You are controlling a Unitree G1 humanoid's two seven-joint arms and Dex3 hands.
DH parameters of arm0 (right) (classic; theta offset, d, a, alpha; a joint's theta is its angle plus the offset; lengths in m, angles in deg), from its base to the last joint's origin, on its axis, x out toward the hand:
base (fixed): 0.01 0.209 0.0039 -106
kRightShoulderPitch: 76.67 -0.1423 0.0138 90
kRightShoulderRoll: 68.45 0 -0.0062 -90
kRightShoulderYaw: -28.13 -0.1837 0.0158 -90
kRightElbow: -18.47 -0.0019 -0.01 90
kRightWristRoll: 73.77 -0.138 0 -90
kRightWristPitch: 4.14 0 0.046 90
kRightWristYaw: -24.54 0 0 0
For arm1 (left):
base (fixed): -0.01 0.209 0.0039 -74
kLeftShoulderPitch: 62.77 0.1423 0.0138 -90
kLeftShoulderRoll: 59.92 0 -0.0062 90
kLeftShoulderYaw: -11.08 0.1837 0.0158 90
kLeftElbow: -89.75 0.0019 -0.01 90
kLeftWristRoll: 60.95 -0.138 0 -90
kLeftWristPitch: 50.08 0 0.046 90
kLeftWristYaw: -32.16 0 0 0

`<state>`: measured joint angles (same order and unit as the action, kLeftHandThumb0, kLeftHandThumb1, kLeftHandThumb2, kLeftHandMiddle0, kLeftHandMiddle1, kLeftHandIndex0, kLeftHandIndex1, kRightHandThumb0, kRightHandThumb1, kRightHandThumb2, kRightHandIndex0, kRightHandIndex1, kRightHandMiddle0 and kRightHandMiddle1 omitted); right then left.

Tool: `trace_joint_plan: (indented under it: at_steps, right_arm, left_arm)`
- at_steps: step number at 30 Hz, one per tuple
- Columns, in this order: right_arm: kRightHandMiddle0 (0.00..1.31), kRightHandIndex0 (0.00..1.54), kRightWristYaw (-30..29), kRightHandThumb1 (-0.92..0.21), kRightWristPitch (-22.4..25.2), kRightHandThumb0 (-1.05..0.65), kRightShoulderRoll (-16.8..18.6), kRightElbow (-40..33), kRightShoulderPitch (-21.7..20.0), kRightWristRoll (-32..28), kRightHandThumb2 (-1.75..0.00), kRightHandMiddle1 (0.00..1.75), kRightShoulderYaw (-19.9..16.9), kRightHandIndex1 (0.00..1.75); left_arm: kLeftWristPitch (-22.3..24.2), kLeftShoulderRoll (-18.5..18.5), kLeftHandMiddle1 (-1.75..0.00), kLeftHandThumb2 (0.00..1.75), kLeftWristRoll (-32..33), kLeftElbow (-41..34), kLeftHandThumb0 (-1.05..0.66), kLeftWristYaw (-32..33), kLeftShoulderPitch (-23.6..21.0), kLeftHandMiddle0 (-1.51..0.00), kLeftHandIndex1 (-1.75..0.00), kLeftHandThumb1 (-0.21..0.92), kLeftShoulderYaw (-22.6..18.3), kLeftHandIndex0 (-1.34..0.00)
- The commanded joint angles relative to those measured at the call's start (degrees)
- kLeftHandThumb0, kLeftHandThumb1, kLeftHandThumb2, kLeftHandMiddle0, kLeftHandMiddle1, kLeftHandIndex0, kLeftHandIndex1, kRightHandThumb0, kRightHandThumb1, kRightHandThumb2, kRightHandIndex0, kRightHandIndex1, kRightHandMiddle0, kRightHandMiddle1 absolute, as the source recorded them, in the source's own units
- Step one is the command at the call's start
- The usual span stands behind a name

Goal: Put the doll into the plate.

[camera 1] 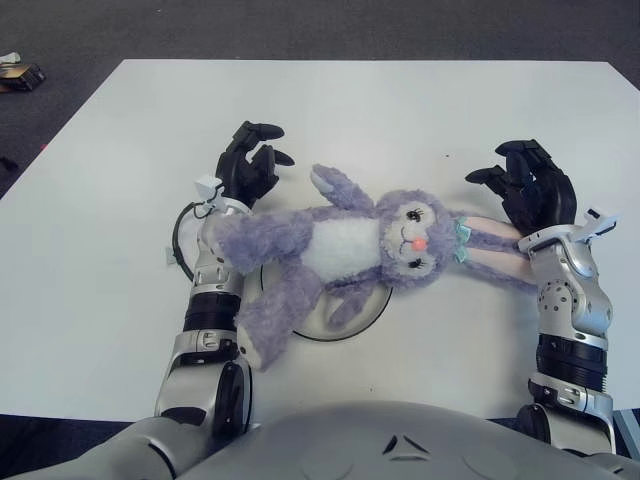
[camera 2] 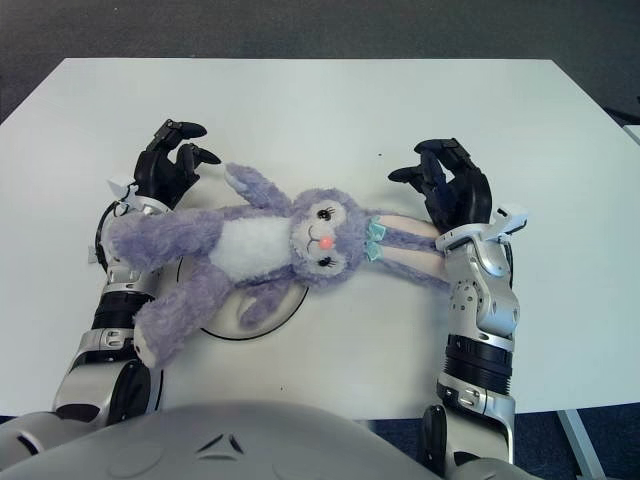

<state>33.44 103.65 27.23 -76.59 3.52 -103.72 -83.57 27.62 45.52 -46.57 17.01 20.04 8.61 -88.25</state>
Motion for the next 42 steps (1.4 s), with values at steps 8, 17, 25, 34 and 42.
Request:
trace_joint_plan:
  at_steps: [8, 17, 25, 34, 42]
  right_arm:
    - [0.40, 0.54, -1.74, -0.75, 4.85, -0.01, 0.32, 0.32, -1.18, -3.88, -0.54, 1.37, -1.73, 1.49]
    - [0.44, 0.59, -1.60, -0.68, 6.27, -0.01, 0.55, 0.99, -1.42, -6.51, -0.63, 1.39, -2.51, 1.44]
    - [0.47, 0.61, -2.20, -0.64, 6.52, -0.01, 0.92, 0.51, -1.34, -6.68, -0.69, 1.38, -2.34, 1.45]
    - [0.50, 0.63, -2.60, -0.57, 6.32, -0.01, 1.23, 0.21, -1.19, -6.45, -0.78, 1.36, -2.02, 1.48]
    - [0.53, 0.61, -2.34, -0.51, 4.20, -0.01, 1.59, 0.05, -0.22, -4.27, -0.90, 1.36, -0.82, 1.57]
  left_arm:
    - [1.38, 0.67, -1.74, 1.07, -0.65, -1.74, -0.01, 1.31, 1.39, -0.51, -1.63, 0.50, 0.86, -0.32]
    - [2.31, 1.11, -1.75, 1.08, -0.86, -2.30, -0.01, 2.13, 1.68, -0.52, -1.58, 0.48, 1.18, -0.37]
    - [2.75, 1.32, -1.75, 1.10, -0.79, -2.38, -0.01, 2.48, 1.80, -0.52, -1.60, 0.47, 1.32, -0.36]
    - [3.08, 1.48, -1.75, 1.10, -0.76, -2.80, -0.01, 2.66, 2.05, -0.52, -1.60, 0.47, 1.50, -0.36]
    - [3.88, 1.72, -1.75, 1.10, -0.61, -3.58, -0.01, 2.95, 2.43, -0.52, -1.60, 0.47, 1.60, -0.36]
